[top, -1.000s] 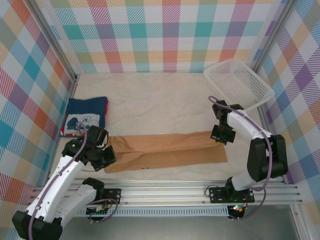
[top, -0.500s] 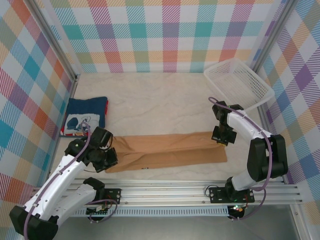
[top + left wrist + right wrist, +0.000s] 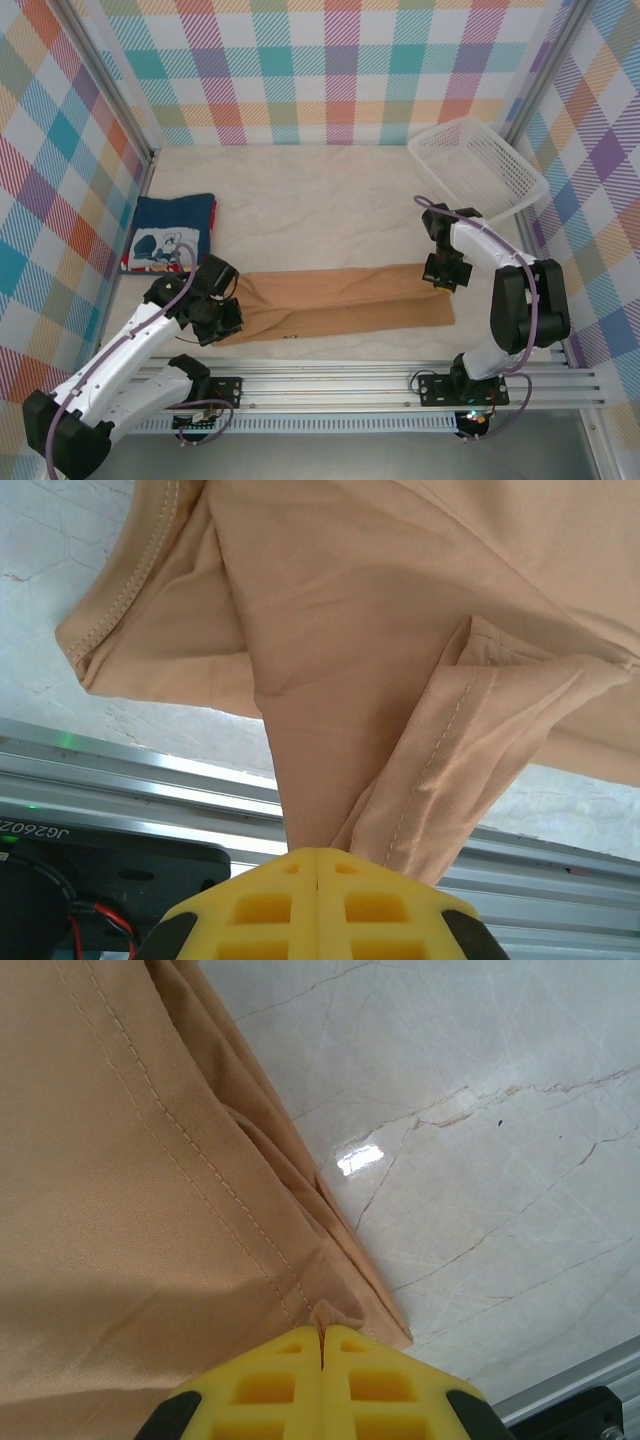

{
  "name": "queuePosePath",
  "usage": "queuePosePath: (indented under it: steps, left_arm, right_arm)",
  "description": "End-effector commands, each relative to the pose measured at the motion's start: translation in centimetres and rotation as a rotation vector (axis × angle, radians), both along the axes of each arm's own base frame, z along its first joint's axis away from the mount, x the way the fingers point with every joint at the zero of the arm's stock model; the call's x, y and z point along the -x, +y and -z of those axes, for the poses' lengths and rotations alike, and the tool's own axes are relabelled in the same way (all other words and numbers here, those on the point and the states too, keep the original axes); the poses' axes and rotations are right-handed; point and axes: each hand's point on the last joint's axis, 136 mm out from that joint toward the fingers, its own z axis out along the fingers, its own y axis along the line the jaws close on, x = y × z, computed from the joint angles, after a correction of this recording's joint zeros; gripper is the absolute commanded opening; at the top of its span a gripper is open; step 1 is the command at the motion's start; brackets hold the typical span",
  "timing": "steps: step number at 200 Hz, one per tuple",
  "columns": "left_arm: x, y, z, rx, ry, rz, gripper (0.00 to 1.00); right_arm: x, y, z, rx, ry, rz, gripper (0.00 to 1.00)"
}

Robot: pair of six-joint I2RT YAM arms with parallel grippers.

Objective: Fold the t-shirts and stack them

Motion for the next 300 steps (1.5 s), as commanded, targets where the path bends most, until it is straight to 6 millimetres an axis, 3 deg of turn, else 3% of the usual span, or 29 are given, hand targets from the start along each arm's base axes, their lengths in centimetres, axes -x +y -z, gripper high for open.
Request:
queuePosePath:
  steps: [1,48,61,74,93,112,128,143,175,194,209,233,259,300]
  left_arm:
    - [0.1,0.1,0.5,-0.021,0.002,-0.007,0.00]
    - [-0.4,-0.4,1.4,-0.027,0.014,-0.012,0.00]
    - [-0.8,-0.7,1.6,-0.023,0.011,-0.020,0.05]
    - [-1.2,-0.8,1.4,-0.022,0.003,-0.030,0.17]
    - [-2.4,-0.8,-0.9,-0.024,-0.059,-0.056,0.45]
    - [-4.0,-1.2,-3.6,-0.025,-0.104,-0.066,0.59]
    - [-5.7,-1.2,-4.3,-0.043,-0.077,-0.099,0.57]
    - [-8.7,-0.9,-3.8,-0.048,-0.061,-0.156,0.54]
    - [-15.4,1.6,-0.3,-0.086,-0.032,-0.295,0.54]
    - [-17.9,3.3,1.8,-0.133,-0.023,-0.316,0.52]
    - [-18.7,4.6,3.0,-0.186,0.008,-0.312,0.46]
    - [-19.2,7.2,2.3,-0.265,-0.042,-0.321,0.48]
    - [-19.3,7.7,3.3,-0.182,-0.052,-0.341,0.50]
    - [-18.5,7.7,4.4,-0.183,-0.003,-0.314,0.40]
  right_arm:
    - [-0.4,-0.3,-0.2,0.015,0.000,-0.002,0.00]
    - [-0.4,-0.2,0.6,0.011,0.021,0.004,0.00]
    - [-0.3,-0.1,0.8,0.008,0.025,0.009,0.04]
    - [-0.2,-0.1,0.8,0.007,0.032,0.016,0.19]
    - [-0.2,-0.2,-0.1,0.011,0.009,0.027,0.40]
    - [-1.0,-0.4,-2.0,0.016,-0.061,0.031,0.46]
    - [-2.6,-0.2,-3.2,0.006,-0.141,0.026,0.43]
    - [-4.6,0.4,-3.2,-0.033,-0.211,0.033,0.42]
    - [-8.9,1.5,-1.3,-0.110,-0.305,0.053,0.39]
    - [-10.4,1.0,0.0,-0.121,-0.302,0.070,0.37]
    - [-11.1,0.6,0.6,-0.122,-0.289,0.076,0.37]
    - [-11.6,0.1,1.0,-0.120,-0.271,0.086,0.39]
    - [-11.5,-0.2,1.4,-0.113,-0.254,0.097,0.39]
    - [-10.8,-0.8,2.2,-0.108,-0.212,0.115,0.38]
